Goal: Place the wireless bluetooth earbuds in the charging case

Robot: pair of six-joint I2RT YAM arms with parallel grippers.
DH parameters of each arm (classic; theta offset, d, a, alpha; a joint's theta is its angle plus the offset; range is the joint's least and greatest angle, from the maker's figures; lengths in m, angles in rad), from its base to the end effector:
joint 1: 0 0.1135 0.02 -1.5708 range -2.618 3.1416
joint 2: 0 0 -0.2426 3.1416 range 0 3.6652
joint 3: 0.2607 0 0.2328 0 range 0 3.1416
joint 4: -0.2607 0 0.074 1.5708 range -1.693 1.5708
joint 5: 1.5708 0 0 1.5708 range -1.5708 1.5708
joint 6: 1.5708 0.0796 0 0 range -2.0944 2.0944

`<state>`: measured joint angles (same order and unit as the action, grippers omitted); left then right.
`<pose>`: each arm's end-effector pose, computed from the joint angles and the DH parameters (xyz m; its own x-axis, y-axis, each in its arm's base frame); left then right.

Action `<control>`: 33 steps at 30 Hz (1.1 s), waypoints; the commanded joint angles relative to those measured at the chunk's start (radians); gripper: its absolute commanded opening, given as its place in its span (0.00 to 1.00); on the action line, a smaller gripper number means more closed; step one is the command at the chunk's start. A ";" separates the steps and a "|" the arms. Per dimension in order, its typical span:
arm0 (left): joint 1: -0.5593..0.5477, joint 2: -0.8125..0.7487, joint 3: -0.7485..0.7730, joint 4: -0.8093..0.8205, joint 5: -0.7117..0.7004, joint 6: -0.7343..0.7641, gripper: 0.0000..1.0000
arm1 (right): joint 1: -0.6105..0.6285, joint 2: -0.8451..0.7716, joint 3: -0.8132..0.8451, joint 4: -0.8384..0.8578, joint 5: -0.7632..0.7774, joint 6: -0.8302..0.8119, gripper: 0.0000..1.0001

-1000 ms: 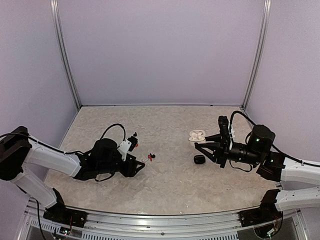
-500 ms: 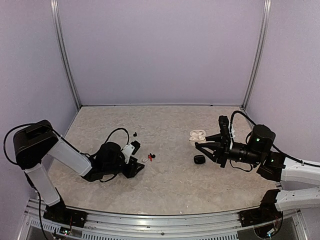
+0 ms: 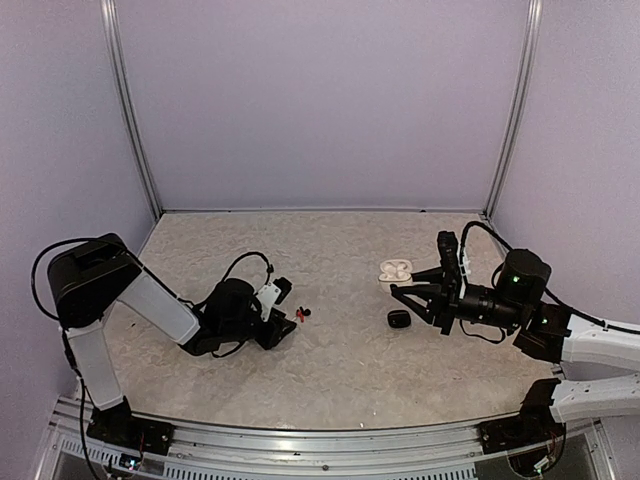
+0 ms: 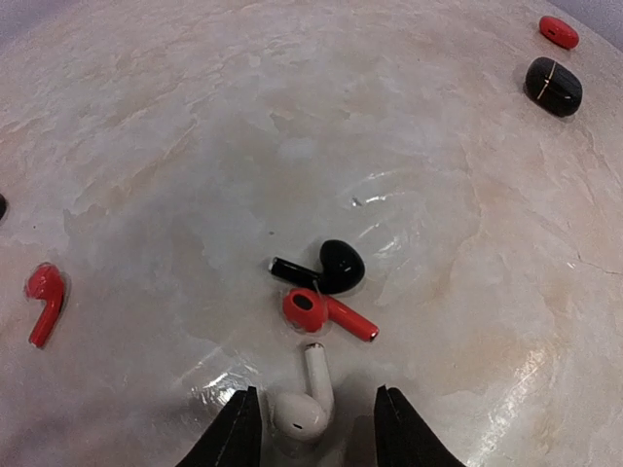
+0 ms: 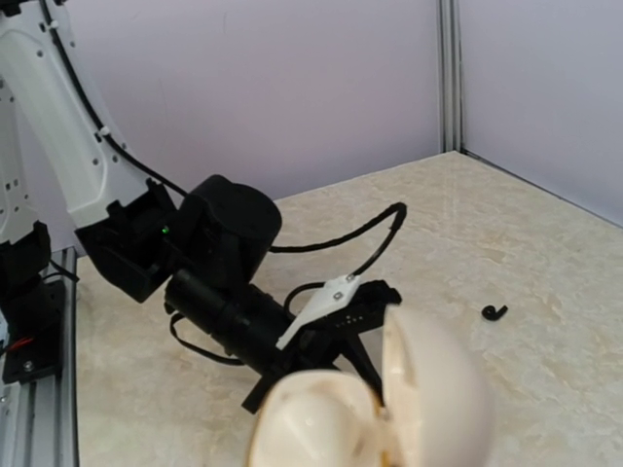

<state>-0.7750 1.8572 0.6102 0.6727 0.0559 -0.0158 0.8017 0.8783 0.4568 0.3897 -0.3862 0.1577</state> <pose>0.2440 -0.2452 0.0687 -0.3996 0.3693 -0.8390 0.7259 0.6864 -0.0436 0.1472 0.1951 0.2582 -0.1675 0.0361 -0.9852 -0.9125 0.3727 0.1688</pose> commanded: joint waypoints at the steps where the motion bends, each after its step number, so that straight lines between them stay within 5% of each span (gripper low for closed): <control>1: 0.014 0.045 0.019 -0.004 0.021 0.034 0.40 | -0.014 -0.012 0.005 -0.008 -0.009 -0.004 0.00; 19: -0.063 -0.028 0.041 -0.179 -0.029 0.060 0.17 | -0.023 -0.008 -0.001 -0.004 -0.020 -0.013 0.00; 33: -0.213 -0.274 0.106 -0.535 -0.017 -0.012 0.15 | -0.024 0.022 -0.001 -0.047 -0.107 -0.123 0.00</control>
<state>-0.9508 1.6890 0.6632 0.2981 0.0280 -0.0170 0.7895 0.8799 0.4564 0.3702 -0.4114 0.1085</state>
